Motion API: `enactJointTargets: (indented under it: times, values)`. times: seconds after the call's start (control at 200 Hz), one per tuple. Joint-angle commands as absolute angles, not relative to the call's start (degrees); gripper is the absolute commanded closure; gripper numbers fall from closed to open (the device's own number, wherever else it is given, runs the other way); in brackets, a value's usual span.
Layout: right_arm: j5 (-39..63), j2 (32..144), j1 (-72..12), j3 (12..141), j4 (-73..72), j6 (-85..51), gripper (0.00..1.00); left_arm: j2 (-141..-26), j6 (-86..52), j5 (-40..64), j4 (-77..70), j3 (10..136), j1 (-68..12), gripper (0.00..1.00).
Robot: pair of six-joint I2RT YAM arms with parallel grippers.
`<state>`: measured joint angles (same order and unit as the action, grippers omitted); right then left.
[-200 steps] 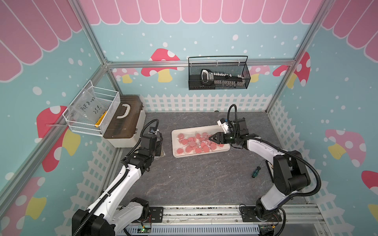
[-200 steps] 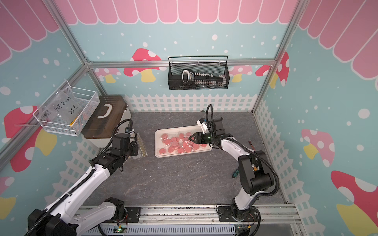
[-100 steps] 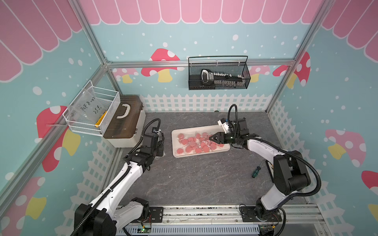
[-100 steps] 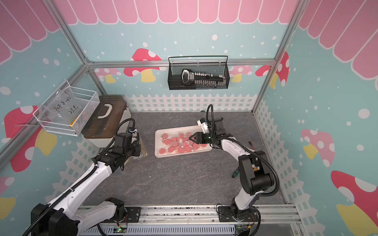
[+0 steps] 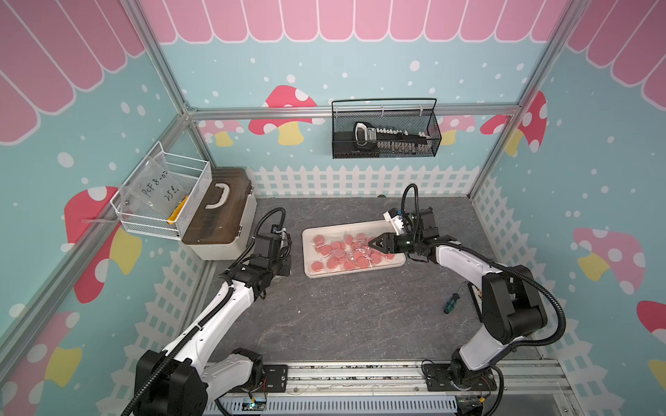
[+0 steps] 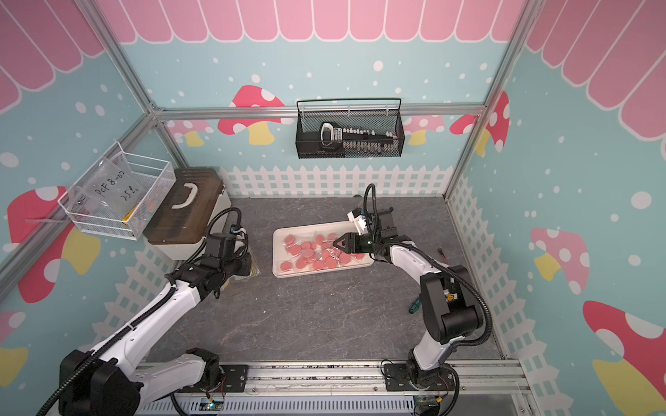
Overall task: Pour cookies out of the ziploc bag
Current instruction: Place the ziploc bag in the ziploc bag.
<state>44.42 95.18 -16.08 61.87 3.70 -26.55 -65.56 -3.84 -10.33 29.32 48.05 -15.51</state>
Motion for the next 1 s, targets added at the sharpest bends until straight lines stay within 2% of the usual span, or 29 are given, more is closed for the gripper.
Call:
enactJointTargets:
  times: [0.0,0.145,0.215,0.48,0.565,0.81,0.996]
  values:
    - [45.0,94.1,-15.7,62.8,4.6,-25.3,0.47,-65.9,-4.0,-8.0,30.7,50.0,-15.5,0.58]
    - [45.0,94.1,-15.7,62.8,4.5,-25.2,0.47,-65.7,-4.5,-6.9,31.2,50.7,-15.5,0.55]
    - [45.0,94.1,-15.7,62.8,4.5,-25.2,0.46,-65.7,-4.5,-6.3,31.3,50.9,-15.5,0.5]
    - [45.0,94.0,-15.6,62.9,4.5,-25.3,0.47,-65.0,-4.5,-5.0,32.7,52.0,-15.6,0.45]
    - [45.0,93.9,-15.6,62.9,4.5,-25.3,0.46,-64.5,-4.6,-4.5,32.8,52.3,-15.5,0.36]
    - [44.7,93.4,-15.6,63.0,4.6,-25.4,0.46,-64.0,-4.4,-3.9,33.2,52.7,-15.7,0.3]
    - [43.3,92.4,-15.6,62.7,5.1,-24.7,0.44,-63.1,-4.5,-2.0,33.1,53.3,-16.1,0.15]
